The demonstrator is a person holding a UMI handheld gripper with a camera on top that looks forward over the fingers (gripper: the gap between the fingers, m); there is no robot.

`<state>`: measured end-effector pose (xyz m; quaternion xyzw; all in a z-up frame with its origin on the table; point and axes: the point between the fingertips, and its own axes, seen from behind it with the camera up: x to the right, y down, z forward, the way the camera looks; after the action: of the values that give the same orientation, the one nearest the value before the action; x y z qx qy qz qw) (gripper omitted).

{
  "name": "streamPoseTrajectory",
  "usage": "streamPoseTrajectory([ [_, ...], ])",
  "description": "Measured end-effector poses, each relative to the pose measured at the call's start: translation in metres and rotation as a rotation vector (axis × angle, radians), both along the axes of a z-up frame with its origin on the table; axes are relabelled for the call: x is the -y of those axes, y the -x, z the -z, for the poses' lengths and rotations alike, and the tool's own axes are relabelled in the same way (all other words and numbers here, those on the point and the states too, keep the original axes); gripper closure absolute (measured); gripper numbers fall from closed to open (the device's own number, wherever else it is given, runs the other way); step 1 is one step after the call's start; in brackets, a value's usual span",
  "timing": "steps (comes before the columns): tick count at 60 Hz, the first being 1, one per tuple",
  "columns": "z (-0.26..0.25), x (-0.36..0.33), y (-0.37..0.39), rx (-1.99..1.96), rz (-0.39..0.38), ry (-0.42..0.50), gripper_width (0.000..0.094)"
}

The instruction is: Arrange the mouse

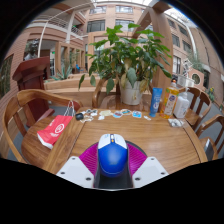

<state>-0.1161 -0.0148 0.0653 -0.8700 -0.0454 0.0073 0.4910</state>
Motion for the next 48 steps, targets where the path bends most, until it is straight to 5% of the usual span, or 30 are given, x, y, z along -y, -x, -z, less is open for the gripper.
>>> streamPoseTrajectory([
  [19, 0.078, 0.002, -0.011, -0.01, 0.006, 0.152, 0.0407],
  [27, 0.05, 0.012, -0.011, -0.002, -0.005, 0.112, 0.006],
  [48, -0.065, 0.089, -0.017, 0.006, 0.016, -0.013, 0.0082],
])
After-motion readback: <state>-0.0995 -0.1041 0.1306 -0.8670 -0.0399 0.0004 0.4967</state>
